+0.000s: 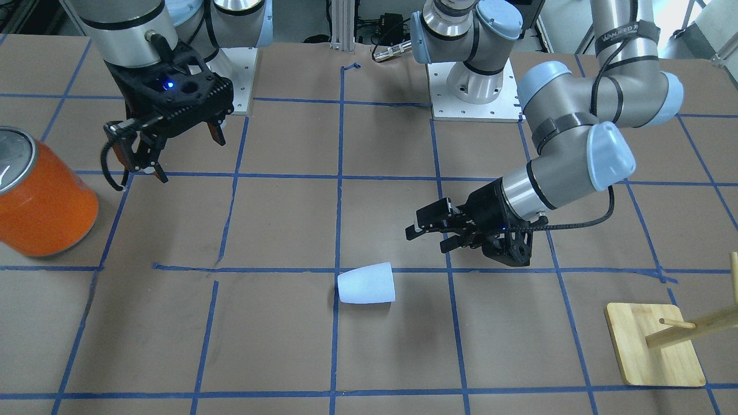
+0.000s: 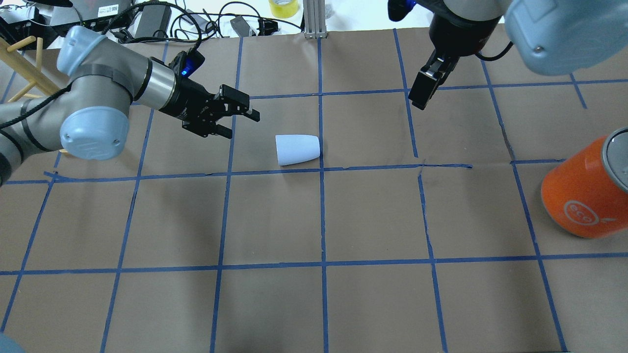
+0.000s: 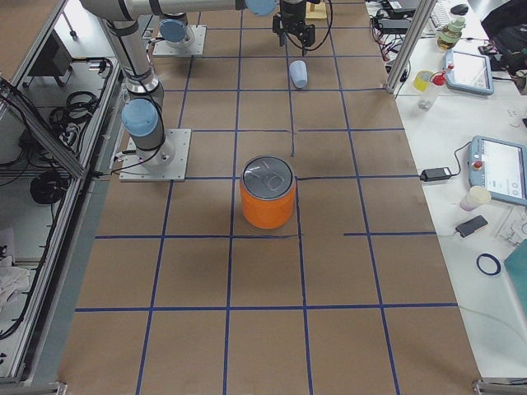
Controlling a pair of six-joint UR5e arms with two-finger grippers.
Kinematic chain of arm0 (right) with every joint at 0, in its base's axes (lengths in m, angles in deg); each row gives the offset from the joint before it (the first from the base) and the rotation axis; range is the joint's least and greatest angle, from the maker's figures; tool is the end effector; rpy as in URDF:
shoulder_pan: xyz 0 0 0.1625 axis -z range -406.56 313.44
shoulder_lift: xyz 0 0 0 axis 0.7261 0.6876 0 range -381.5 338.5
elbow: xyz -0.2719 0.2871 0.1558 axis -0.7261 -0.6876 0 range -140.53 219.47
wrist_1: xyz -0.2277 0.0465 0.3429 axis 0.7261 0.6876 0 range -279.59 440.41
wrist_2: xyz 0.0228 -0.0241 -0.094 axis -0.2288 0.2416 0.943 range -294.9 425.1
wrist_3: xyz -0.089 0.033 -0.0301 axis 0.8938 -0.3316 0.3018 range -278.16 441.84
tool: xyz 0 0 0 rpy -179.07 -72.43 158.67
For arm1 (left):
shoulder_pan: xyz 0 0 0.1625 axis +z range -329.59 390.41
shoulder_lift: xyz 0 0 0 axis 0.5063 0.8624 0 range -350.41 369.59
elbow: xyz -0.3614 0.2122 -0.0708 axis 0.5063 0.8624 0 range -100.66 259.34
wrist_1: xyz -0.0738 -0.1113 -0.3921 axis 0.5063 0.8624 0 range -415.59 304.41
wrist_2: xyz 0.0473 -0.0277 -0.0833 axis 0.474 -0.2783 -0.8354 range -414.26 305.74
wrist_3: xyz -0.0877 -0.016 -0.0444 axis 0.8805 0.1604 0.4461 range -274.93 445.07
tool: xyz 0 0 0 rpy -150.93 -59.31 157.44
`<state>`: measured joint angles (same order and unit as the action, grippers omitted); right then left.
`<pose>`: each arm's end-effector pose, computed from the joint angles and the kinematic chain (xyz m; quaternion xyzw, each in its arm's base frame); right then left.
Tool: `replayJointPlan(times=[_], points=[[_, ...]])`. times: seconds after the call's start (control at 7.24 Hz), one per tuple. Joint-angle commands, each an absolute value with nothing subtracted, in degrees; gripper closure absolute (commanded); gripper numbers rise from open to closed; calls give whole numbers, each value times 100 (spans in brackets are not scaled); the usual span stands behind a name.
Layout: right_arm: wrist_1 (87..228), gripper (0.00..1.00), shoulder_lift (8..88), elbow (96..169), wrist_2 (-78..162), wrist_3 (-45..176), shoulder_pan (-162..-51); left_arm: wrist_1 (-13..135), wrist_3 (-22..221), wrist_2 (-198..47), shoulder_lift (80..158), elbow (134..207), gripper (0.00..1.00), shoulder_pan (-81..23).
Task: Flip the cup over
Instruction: 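Reach the left gripper to the cup's base and grasp it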
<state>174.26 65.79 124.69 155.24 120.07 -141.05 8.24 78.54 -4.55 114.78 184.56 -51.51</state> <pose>0.1736 -0.5094 0.5124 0.3636 -0.9301 0.0491 0.0161 -0.1194 -0.5658 0.2911 0.0254 -0.9379 0.0093 0.3458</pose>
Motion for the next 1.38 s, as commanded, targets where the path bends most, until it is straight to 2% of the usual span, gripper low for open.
replayJointPlan(times=[0.0,0.28,0.55,0.83,0.97,1.11,1.24], points=[[17305,0,6683,12472,15545,9804,-14043,560,7751,-863,12091,18499,0,-5124],[16779,0,6902,12472,15536,8496,-14034,252,7733,-1435,12672,18499,0,-5132],[16786,0,6902,12472,15528,8422,-14008,101,7733,-2134,13104,18499,0,-5158],[16759,0,6946,12358,15528,8457,-13964,92,7882,-2253,13220,18464,0,-5228],[16794,0,6999,12366,15528,8448,-13981,92,7952,-2393,13263,18464,3,-5299],[16847,0,7104,12384,15528,8448,-13972,-195,7953,-2490,13307,18446,15,-5360],[16830,0,7209,12436,15528,8439,-13964,-520,8092,-2482,13342,18446,19,-5396]])
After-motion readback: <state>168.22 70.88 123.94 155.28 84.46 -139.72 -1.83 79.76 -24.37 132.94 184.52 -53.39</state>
